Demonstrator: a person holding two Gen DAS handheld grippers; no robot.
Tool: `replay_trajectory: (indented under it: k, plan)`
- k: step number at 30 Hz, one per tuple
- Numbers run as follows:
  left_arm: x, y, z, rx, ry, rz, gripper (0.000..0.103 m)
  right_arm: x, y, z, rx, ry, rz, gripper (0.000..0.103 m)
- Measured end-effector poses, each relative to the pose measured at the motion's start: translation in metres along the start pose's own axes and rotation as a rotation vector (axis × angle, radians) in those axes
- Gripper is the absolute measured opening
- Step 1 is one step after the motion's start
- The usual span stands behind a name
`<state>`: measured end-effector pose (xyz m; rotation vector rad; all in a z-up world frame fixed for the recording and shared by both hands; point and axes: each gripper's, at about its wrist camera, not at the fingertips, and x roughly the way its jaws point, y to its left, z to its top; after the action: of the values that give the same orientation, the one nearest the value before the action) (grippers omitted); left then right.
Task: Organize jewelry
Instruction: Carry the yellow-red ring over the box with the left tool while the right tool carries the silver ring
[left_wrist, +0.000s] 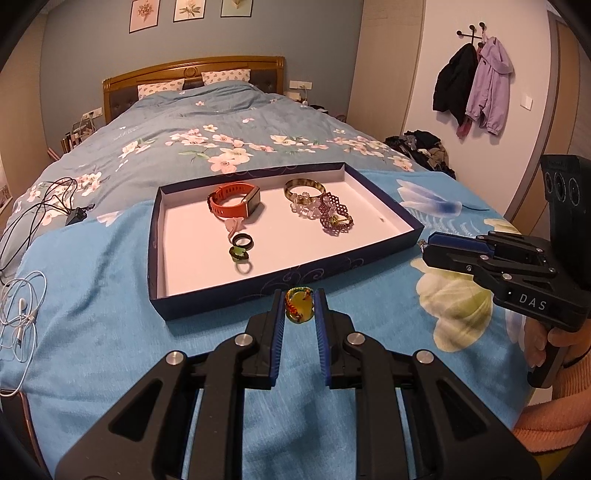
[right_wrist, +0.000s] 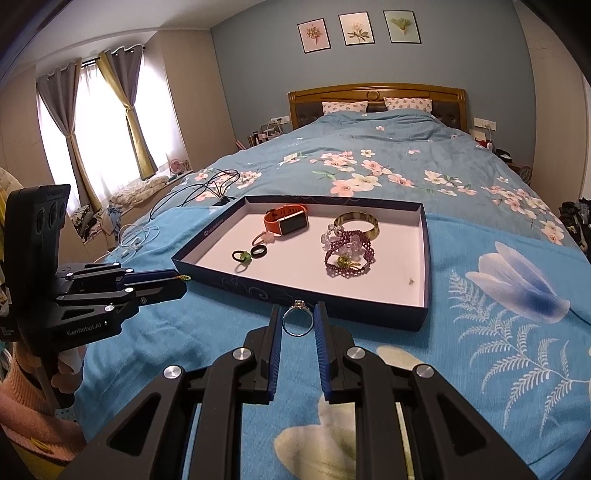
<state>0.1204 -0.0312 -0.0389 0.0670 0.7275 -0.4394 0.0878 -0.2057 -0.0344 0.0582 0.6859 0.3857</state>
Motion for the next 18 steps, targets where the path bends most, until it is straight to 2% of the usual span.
replay_trajectory:
  k: [18]
  plan:
    - [-0.002,0.007,0.012,-0.007,-0.024,0.021,0.016,0.002,0.000,0.013,-0.007,-0.027,-0.002,0.016]
